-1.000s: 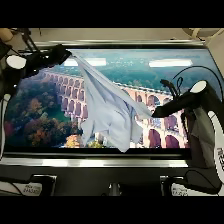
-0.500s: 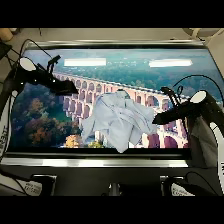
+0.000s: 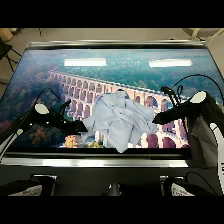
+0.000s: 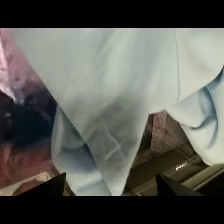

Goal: Fold the shirts.

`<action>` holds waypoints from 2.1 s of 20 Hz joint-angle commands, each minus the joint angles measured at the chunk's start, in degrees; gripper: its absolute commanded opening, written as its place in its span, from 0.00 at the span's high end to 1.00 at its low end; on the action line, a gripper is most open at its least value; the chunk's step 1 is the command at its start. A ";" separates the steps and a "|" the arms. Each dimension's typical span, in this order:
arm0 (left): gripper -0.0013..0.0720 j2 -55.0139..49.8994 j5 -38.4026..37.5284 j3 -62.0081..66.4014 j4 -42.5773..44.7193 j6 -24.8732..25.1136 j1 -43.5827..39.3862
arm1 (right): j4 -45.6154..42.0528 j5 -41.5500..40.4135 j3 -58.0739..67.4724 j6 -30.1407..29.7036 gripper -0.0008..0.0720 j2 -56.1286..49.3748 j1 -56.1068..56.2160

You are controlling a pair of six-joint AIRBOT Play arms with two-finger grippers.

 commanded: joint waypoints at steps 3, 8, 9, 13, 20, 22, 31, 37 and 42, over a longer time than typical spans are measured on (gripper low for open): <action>0.16 -1.29 9.53 -3.74 -4.28 -0.02 -2.03 | 0.00 -0.33 -0.02 -0.70 0.96 0.02 0.02; 0.94 -3.13 9.77 3.89 -6.34 5.11 1.49 | -0.13 -0.98 0.24 -3.48 0.96 0.04 0.00; 0.95 -3.13 9.77 7.52 -6.32 5.62 3.13 | -0.55 -0.81 1.09 -3.52 0.96 0.04 0.00; 0.95 -3.63 12.74 27.76 -6.34 3.98 13.14 | -0.68 -0.42 7.50 -2.69 0.97 0.50 0.00; 0.94 -13.75 20.61 46.99 -6.80 -2.91 17.94 | -0.02 0.96 7.02 3.23 0.97 1.88 6.12; 0.94 -18.32 16.26 46.95 -6.84 -4.28 15.41 | -0.87 -2.99 5.11 3.21 0.96 1.60 9.75; 0.30 -13.68 -19.21 41.75 23.50 -7.72 12.04 | -11.61 -5.57 5.14 3.21 0.96 1.33 10.32; 0.00 -0.48 2.34 11.54 9.99 -7.74 3.48 | -12.79 -4.96 5.16 4.04 0.96 1.33 10.43; 0.00 -6.54 13.14 7.78 4.22 -8.48 -3.28 | -12.74 -4.17 5.14 4.04 0.96 1.33 10.43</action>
